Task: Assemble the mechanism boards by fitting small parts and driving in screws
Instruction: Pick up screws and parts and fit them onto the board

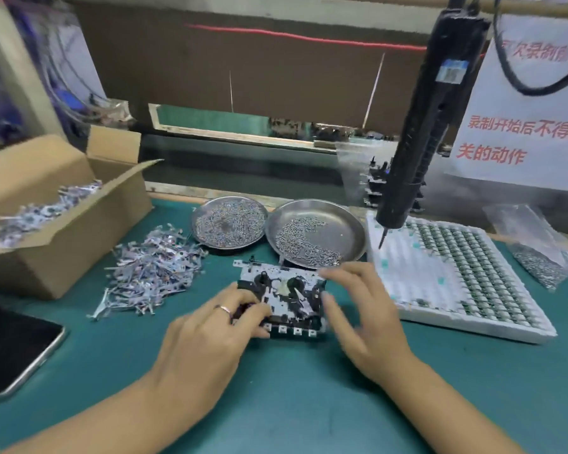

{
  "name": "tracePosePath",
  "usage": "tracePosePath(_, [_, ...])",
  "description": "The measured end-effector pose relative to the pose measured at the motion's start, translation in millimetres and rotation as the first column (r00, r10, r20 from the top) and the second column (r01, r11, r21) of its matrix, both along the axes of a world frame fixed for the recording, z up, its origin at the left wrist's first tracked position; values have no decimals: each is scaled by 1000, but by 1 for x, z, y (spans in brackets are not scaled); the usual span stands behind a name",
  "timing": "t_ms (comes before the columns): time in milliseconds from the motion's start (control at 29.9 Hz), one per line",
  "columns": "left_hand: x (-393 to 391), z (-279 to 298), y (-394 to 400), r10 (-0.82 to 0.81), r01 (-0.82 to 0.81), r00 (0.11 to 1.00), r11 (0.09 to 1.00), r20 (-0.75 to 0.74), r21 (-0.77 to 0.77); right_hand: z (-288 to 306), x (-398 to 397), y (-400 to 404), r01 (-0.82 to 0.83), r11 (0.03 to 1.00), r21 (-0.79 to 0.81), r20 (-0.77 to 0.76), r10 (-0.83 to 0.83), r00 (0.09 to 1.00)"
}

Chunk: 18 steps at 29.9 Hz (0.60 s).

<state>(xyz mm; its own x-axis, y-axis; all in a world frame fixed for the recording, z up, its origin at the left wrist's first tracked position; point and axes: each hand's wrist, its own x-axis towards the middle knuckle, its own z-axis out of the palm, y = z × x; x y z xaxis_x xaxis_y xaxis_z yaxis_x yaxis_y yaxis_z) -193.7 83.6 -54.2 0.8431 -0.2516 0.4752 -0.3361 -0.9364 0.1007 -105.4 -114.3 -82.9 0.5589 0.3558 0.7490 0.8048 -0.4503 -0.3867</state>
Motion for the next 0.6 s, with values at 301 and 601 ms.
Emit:
tracePosePath(301, [32,4,56,235,-235,972,971,8,34,-4,-2,8,-133,876,-463,-98,98,990])
tracePosePath(601, [52,1,80,381,-402,906,911,-184,-94,1,-5,9,-152,908,-391,-167,92,982])
